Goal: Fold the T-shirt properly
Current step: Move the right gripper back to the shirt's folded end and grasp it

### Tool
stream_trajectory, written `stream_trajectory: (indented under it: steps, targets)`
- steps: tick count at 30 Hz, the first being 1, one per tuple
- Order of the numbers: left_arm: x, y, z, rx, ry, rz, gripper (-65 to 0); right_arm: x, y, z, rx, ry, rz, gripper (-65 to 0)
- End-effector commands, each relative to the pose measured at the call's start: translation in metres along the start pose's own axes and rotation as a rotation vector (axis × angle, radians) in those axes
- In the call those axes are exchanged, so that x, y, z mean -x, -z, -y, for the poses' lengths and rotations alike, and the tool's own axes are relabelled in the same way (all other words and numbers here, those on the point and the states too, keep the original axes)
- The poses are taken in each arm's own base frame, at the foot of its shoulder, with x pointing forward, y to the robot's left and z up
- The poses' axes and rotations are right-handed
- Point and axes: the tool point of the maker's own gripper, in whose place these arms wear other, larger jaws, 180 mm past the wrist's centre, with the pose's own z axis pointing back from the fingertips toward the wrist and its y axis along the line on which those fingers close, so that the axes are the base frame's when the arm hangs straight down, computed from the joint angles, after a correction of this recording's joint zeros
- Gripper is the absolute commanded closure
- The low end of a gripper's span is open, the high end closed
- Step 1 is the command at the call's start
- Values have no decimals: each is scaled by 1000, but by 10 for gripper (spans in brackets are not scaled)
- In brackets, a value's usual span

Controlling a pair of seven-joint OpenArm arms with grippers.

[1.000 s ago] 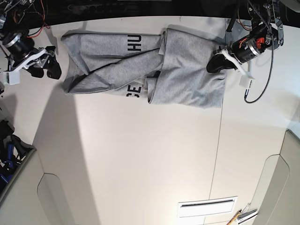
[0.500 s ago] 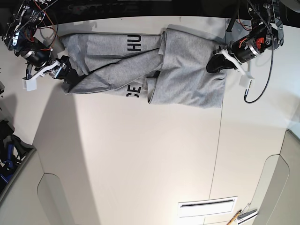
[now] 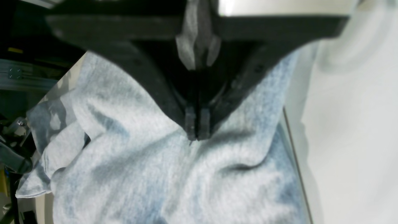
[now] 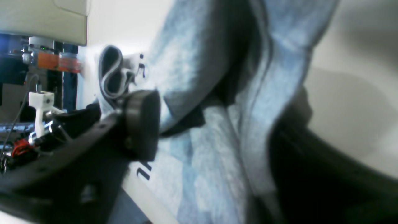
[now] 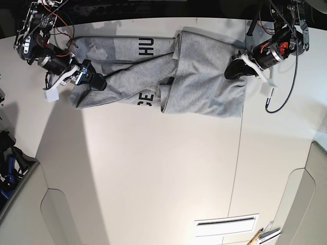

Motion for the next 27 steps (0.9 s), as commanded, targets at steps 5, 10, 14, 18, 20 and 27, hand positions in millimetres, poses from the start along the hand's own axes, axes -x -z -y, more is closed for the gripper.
stream_trajectory:
  steps: [5, 10, 14, 18, 20, 27]
  targets:
    - [4, -2, 7, 40, -9, -24, 0, -10, 0, -2, 2, -27, 0, 0]
    - [-6, -6, 38, 204, -8, 23, 0, -37, 0, -5, 6, -82, 25, 0]
    - [-25, -15, 59, 255, 46, 69, 0, -57, -6, -3, 28, -134, 24, 0]
    - [-44, -30, 69, 244, 131, 112, 0, -63, -12, -4, 18, -155, -3, 0]
    - [-48, -36, 62, 207, 152, 112, 0, -60, -13, -10, -18, -150, -19, 0]
    - [-48, -46, -1, -69, 167, 99, 0, -48, -13, -43, -204, -127, -31, 0]
